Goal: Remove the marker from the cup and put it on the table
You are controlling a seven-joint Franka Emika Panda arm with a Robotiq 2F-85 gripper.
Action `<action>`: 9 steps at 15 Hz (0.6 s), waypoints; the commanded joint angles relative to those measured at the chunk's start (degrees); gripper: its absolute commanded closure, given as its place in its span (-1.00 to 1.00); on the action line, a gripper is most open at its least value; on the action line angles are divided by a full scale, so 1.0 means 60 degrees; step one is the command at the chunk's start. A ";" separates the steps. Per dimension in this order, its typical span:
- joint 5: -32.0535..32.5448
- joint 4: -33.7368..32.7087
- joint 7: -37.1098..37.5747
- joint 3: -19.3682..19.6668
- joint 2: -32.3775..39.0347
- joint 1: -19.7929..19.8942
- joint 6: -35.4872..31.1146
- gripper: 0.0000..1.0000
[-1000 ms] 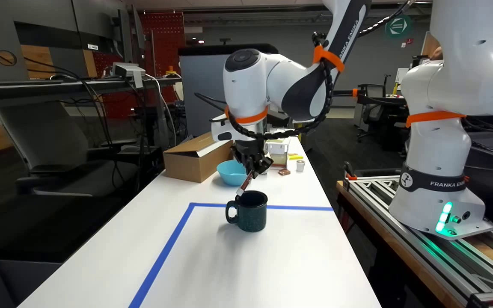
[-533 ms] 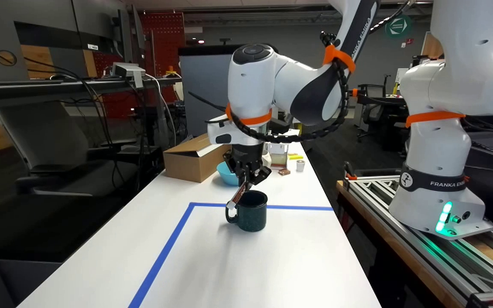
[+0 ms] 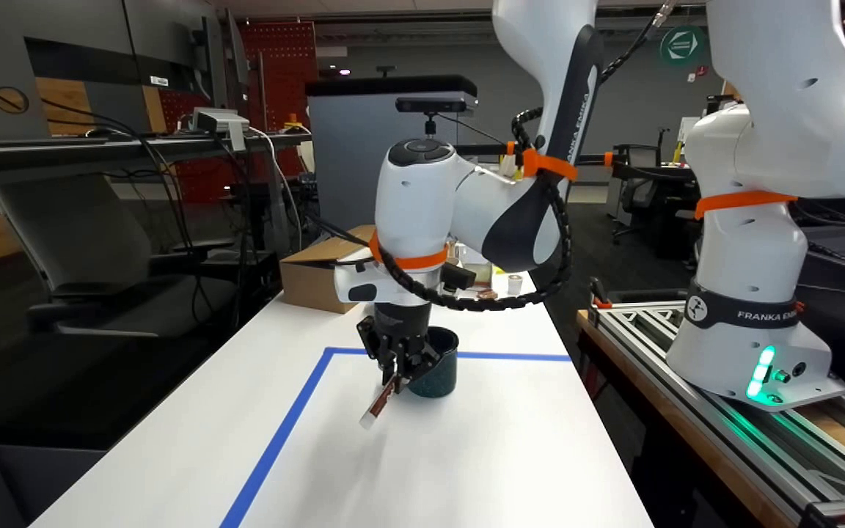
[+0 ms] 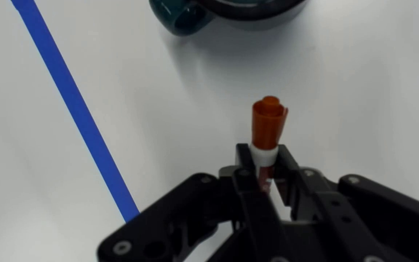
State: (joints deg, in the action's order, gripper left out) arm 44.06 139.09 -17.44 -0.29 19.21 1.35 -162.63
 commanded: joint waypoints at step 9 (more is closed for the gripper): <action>-0.1690 -0.2263 -0.1292 -0.0345 0.2894 0.0358 -0.0345 -0.27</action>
State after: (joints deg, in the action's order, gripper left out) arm 36.60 127.77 -22.66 -1.38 35.06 2.93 -165.39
